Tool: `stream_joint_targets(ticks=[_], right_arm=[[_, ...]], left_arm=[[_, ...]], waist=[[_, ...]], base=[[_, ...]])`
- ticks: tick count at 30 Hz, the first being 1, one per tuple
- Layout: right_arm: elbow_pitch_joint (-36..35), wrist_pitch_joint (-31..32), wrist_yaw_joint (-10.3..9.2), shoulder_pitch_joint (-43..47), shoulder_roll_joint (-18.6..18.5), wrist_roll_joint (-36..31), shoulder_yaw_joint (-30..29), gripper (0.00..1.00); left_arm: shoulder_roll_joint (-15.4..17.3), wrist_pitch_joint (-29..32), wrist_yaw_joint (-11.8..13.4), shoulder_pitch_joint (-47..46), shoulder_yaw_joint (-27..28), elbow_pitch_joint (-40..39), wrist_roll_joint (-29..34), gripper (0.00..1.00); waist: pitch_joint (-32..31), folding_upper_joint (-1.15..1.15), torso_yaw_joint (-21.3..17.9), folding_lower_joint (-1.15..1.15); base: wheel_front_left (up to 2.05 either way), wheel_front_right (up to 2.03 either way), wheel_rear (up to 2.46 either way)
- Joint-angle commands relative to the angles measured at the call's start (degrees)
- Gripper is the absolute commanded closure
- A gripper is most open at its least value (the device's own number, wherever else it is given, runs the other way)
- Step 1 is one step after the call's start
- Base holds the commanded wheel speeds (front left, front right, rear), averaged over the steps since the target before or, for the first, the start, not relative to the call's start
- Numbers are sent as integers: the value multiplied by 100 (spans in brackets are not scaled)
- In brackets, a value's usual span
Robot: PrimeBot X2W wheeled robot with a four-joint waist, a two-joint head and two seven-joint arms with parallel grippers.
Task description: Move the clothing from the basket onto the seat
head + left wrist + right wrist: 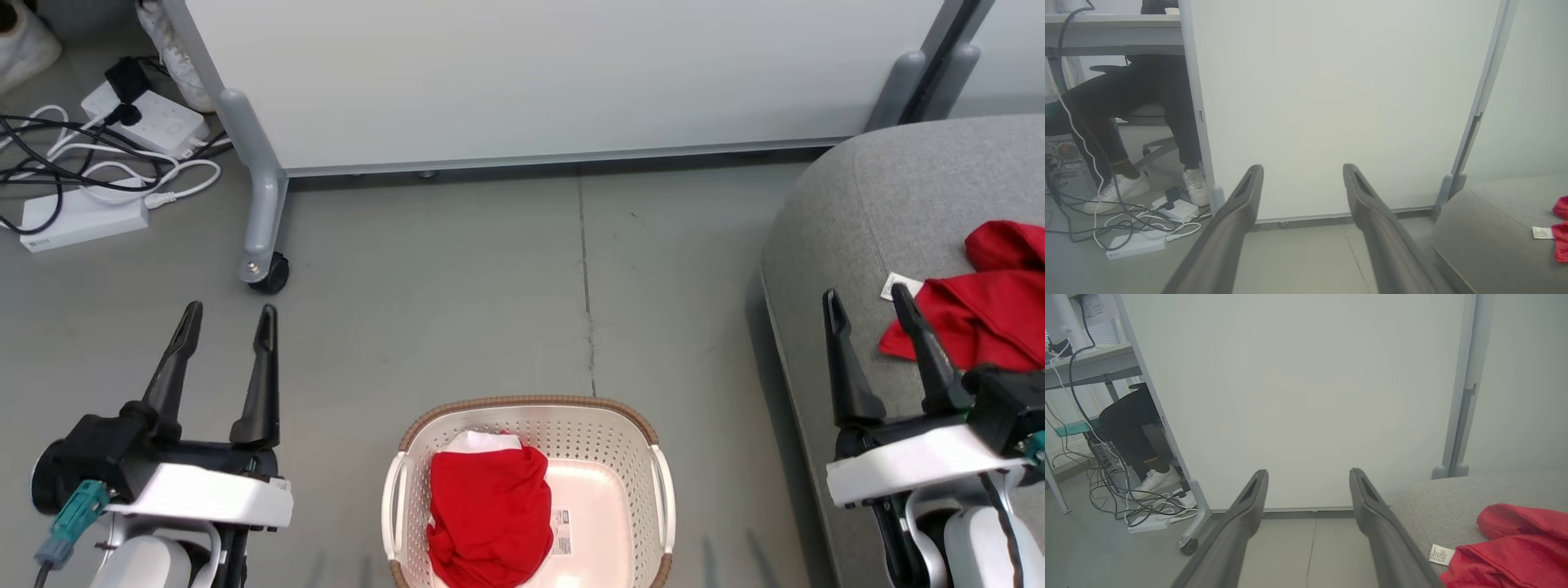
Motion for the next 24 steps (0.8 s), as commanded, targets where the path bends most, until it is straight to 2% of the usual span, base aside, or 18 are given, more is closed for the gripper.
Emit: stream_joint_targets(ticks=[1, 13, 18, 24], right_arm=[[9, 24, 1, 76, -42, 28, -23, 0], [58, 91, 1, 661, -41, 78, -129, 0], [61, 145, 2, 820, -40, 94, -182, 0], [50, 178, 2, 914, -41, 103, -140, 0]], left_arm=[[-12, -23, 19, 73, 47, -15, -14, 0], [-458, -24, -196, 694, 411, -88, 278, 0], [-533, -24, -293, 837, 402, 39, 437, 0], [-462, -24, -280, 917, 291, 316, 684, 0]], waist=[[-51, 0, 26, 0], [-357, 0, 14, 0], [-484, 0, 8, 0], [-577, 0, -31, 0]], base=[[0, 0, 0], [0, 0, 0], [0, 0, 0], [0, 0, 0]])
